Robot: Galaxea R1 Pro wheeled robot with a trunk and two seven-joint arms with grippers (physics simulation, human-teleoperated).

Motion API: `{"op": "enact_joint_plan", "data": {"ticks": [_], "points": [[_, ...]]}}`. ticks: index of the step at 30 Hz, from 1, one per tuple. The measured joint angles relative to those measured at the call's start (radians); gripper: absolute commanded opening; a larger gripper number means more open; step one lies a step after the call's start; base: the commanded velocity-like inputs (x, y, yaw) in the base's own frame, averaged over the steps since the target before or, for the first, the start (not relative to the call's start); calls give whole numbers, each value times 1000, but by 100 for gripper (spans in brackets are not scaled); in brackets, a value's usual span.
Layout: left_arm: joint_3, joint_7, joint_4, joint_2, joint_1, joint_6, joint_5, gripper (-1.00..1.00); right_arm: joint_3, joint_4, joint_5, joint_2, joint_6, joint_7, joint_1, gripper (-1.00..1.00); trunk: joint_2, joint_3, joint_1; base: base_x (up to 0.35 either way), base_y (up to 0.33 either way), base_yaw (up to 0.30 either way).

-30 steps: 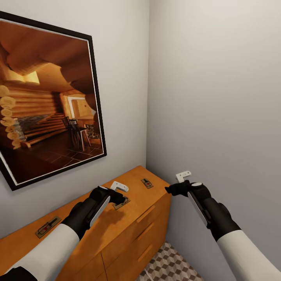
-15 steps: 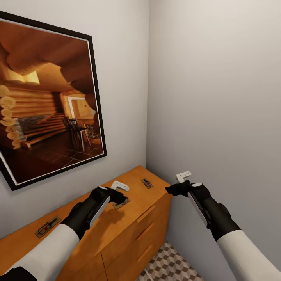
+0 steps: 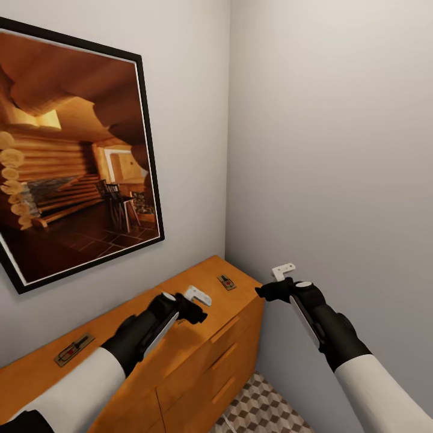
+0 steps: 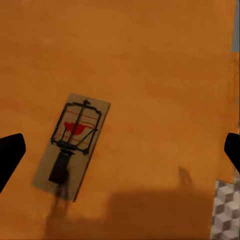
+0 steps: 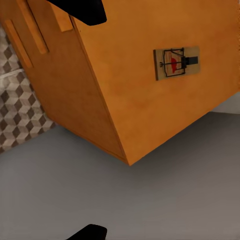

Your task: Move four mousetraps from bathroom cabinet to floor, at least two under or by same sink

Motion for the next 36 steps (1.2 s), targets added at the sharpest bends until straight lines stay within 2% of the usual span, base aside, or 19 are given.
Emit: {"op": "enact_joint_plan", "data": {"ticks": [5, 14, 20, 26, 30, 36], "points": [[-58, -8, -1, -1, 0, -5, -1, 100, 0, 0, -2, 2, -1, 0, 0, 100, 0, 0, 0, 0, 0, 0], [-85, -12, -3, 0, 0, -5, -3, 100, 4, 1, -5, 7, -2, -1, 0, 100, 0, 0, 0, 0, 0, 0], [-79, -12, -3, 7, 0, -5, -5, 100, 5, 1, -3, 8, -1, -1, 0, 100, 0, 0, 0, 0, 0, 0], [-64, -12, -3, 39, 0, -8, -5, 100, 6, 0, -4, 12, 5, 2, 0, 100, 0, 0, 0, 0, 0, 0], [-50, -13, -4, 54, 0, -9, -5, 100, 5, 0, -4, 24, 8, 2, 0, 100, 0, 0, 0, 0, 0, 0], [-11, -14, -4, 71, 0, -9, -6, 100, 5, 0, -3, 67, 11, 1, 0, 100, 0, 0, 0, 0, 0, 0]]}}
